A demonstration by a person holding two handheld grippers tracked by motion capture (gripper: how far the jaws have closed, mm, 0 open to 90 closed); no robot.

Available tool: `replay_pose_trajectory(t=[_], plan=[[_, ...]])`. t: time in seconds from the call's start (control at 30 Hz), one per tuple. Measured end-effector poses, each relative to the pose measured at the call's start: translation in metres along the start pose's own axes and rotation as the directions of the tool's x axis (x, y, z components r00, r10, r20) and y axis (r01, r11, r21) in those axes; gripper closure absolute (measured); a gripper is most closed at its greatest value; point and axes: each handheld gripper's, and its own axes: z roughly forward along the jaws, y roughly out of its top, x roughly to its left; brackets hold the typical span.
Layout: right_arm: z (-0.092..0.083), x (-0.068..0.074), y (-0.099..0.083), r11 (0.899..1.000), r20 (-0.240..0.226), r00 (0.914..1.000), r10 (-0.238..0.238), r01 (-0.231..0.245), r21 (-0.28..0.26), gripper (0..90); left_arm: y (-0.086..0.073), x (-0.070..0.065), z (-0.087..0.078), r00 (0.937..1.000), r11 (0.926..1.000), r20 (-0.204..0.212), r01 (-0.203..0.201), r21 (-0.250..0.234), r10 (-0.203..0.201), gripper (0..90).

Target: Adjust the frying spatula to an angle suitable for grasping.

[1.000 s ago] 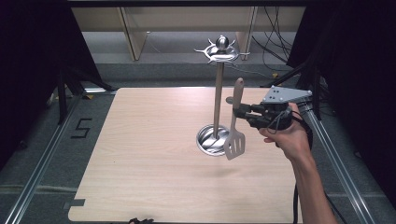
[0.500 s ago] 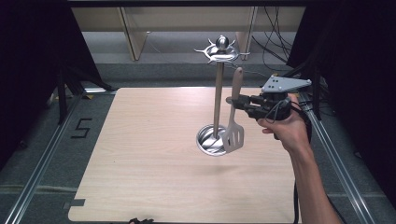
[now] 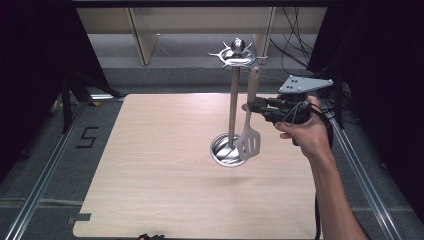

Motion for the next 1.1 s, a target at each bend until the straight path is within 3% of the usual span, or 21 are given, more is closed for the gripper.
replay_pose_trajectory(t=[0.4,0.5,0.9,0.93,1.1], plan=[[0.005,-0.001,0.002,0.999,-0.015,0.9994,0.030,-0.030,0.028,75.0,0.000,0.000,-0.001,1.0000,1.0000,0.008,-0.001,0.002,0.001,17.5],[0.007,-0.002,0.001,1.000,-0.002,0.9998,0.019,-0.019,0.010,75.0,0.000,0.000,-0.001,1.0000,1.0000,0.008,-0.001,0.002,0.001,17.5],[0.012,-0.005,0.003,0.999,-0.008,0.9998,0.016,-0.016,0.039,75.0,0.000,0.000,-0.001,1.0000,1.0000,0.006,-0.002,0.002,0.002,17.5],[0.013,-0.004,0.003,0.998,-0.010,0.9992,0.038,-0.037,0.045,74.9,0.000,0.000,-0.001,1.0000,1.0000,0.006,-0.002,0.003,0.002,17.5],[0.014,-0.006,0.004,0.999,-0.014,0.9996,0.023,-0.023,0.044,74.9,0.000,0.000,-0.001,1.0000,1.0000,0.007,-0.003,0.003,0.002,17.4]])
